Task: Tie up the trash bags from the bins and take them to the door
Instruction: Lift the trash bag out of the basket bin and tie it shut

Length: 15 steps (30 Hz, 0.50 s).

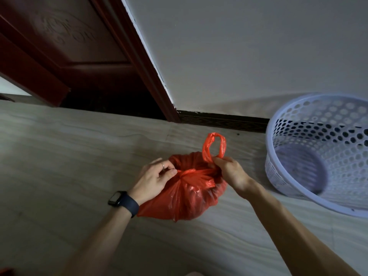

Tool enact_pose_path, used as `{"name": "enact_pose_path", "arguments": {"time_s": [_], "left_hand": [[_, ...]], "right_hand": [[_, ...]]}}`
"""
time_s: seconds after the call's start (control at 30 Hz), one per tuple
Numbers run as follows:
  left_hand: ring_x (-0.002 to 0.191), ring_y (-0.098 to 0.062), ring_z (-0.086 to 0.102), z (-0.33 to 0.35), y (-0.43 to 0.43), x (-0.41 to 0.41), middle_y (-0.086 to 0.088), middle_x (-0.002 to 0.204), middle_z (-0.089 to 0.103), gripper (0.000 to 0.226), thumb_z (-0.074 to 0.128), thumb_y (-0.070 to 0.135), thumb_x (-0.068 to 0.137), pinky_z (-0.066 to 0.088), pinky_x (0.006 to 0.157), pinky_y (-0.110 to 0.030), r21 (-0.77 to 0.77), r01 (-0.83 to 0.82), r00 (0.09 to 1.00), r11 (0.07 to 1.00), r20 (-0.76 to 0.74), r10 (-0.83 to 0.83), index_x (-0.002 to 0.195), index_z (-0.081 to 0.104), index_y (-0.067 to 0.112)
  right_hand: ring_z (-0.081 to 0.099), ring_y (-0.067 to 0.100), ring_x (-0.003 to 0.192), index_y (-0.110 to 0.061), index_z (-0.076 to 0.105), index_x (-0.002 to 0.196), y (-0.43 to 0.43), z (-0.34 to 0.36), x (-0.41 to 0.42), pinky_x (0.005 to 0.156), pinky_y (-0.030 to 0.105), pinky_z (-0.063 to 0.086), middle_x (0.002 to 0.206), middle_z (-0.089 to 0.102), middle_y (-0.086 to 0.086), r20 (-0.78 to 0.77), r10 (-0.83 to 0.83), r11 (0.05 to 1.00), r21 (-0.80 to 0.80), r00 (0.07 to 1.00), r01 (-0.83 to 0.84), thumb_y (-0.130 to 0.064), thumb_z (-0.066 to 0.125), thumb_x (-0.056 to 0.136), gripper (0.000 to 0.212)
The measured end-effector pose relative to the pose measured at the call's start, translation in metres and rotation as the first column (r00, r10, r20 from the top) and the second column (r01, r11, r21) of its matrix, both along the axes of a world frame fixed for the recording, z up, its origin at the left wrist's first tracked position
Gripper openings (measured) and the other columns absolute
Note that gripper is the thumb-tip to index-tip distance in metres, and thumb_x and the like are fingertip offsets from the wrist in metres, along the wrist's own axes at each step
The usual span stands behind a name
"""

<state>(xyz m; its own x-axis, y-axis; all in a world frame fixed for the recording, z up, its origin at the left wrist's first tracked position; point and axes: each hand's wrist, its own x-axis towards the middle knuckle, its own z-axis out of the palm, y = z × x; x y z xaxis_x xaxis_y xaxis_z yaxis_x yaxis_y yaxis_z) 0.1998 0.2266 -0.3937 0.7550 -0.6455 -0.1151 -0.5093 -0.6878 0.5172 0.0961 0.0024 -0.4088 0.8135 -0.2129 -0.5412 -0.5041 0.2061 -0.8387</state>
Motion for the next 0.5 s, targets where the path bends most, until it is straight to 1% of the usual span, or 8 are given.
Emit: {"name": "enact_pose_path", "arguments": {"time_s": [0.07, 0.13, 0.2, 0.23, 0.33, 0.4, 0.47, 0.5], "left_hand": [[0.065, -0.003, 0.051, -0.002, 0.010, 0.000, 0.004, 0.081, 0.057, 0.032, 0.051, 0.048, 0.093, 0.038, 0.063, -0.010, 0.036, 0.052, 0.997, 0.998, 0.052, -0.053, 0.086, 0.067, 0.021], [0.059, -0.005, 0.047, 0.001, 0.019, 0.001, 0.006, 0.082, 0.057, 0.038, 0.042, 0.052, 0.093, 0.036, 0.057, -0.013, 0.094, 0.075, 0.982, 0.993, 0.168, -0.090, 0.087, 0.066, 0.023], [0.059, -0.008, 0.054, 0.001, 0.025, 0.003, 0.009, 0.086, 0.057, 0.036, 0.039, 0.052, 0.093, 0.034, 0.052, -0.015, 0.174, 0.068, 0.952, 0.982, 0.283, -0.116, 0.088, 0.066, 0.028], [0.063, -0.013, 0.058, -0.001, 0.026, 0.004, 0.009, 0.088, 0.058, 0.037, 0.039, 0.053, 0.093, 0.038, 0.052, -0.022, 0.205, 0.054, 0.946, 0.977, 0.302, -0.116, 0.088, 0.066, 0.029], [0.076, -0.020, 0.064, -0.013, 0.025, -0.003, 0.007, 0.092, 0.059, 0.040, 0.042, 0.057, 0.088, 0.048, 0.062, -0.031, 0.227, -0.007, 0.963, 0.974, 0.264, -0.055, 0.088, 0.067, 0.025], [0.093, -0.019, 0.064, -0.017, 0.012, -0.013, 0.006, 0.099, 0.059, 0.030, 0.052, 0.049, 0.085, 0.051, 0.080, -0.033, 0.121, -0.086, 0.979, 0.989, 0.195, 0.061, 0.094, 0.067, 0.024], [0.110, -0.014, 0.057, -0.013, -0.013, -0.024, 0.007, 0.111, 0.058, 0.030, 0.059, 0.042, 0.086, 0.046, 0.097, -0.034, -0.122, -0.191, 0.980, 0.974, 0.028, 0.196, 0.109, 0.064, 0.025], [0.115, -0.011, 0.055, -0.011, -0.028, -0.029, 0.007, 0.117, 0.059, 0.034, 0.057, 0.043, 0.087, 0.044, 0.100, -0.032, -0.205, -0.189, 0.981, 0.960, 0.003, 0.193, 0.116, 0.063, 0.026]], "right_hand": [[0.045, 0.014, 0.068, -0.004, 0.058, 0.069, -0.003, 0.001, -0.002, 0.063, 0.024, 0.038, 0.070, 0.050, 0.004, 0.013, -0.011, 1.000, -0.026, 1.000, 0.011, -0.019, 0.048, 0.099, 0.034], [0.044, 0.007, 0.060, -0.011, 0.051, 0.066, -0.006, 0.003, -0.004, 0.055, 0.013, 0.039, 0.066, 0.047, 0.001, 0.025, -0.029, 0.999, -0.037, 0.999, 0.029, -0.014, 0.046, 0.099, 0.033], [0.044, 0.006, 0.059, -0.018, 0.046, 0.062, -0.007, 0.001, -0.003, 0.061, 0.019, 0.039, 0.064, 0.047, -0.003, 0.011, -0.020, 0.999, -0.044, 1.000, 0.020, -0.015, 0.045, 0.099, 0.037], [0.043, 0.008, 0.060, -0.019, 0.046, 0.061, -0.005, -0.001, -0.003, 0.063, 0.023, 0.037, 0.064, 0.048, -0.004, -0.004, -0.016, 0.998, -0.054, 1.000, 0.016, -0.018, 0.046, 0.099, 0.038], [0.045, 0.012, 0.067, -0.015, 0.056, 0.075, 0.002, -0.012, -0.004, 0.062, 0.026, 0.036, 0.073, 0.052, 0.002, -0.026, -0.021, 0.997, -0.068, 0.999, 0.020, -0.025, 0.048, 0.101, 0.028], [0.058, 0.007, 0.067, -0.018, 0.064, 0.082, 0.006, -0.016, -0.003, 0.059, 0.017, 0.043, 0.072, 0.061, -0.005, -0.016, -0.043, 0.998, -0.050, 0.999, 0.042, -0.030, 0.051, 0.102, 0.027], [0.064, -0.008, 0.059, -0.022, 0.069, 0.083, 0.005, -0.013, -0.001, 0.054, 0.006, 0.044, 0.068, 0.068, -0.013, 0.002, -0.088, 0.996, 0.002, 0.996, 0.088, -0.031, 0.052, 0.101, 0.026], [0.066, -0.008, 0.061, -0.020, 0.071, 0.084, 0.005, -0.010, 0.002, 0.056, 0.006, 0.045, 0.069, 0.071, -0.011, 0.003, -0.107, 0.994, 0.027, 0.994, 0.107, -0.031, 0.053, 0.101, 0.028]]}}
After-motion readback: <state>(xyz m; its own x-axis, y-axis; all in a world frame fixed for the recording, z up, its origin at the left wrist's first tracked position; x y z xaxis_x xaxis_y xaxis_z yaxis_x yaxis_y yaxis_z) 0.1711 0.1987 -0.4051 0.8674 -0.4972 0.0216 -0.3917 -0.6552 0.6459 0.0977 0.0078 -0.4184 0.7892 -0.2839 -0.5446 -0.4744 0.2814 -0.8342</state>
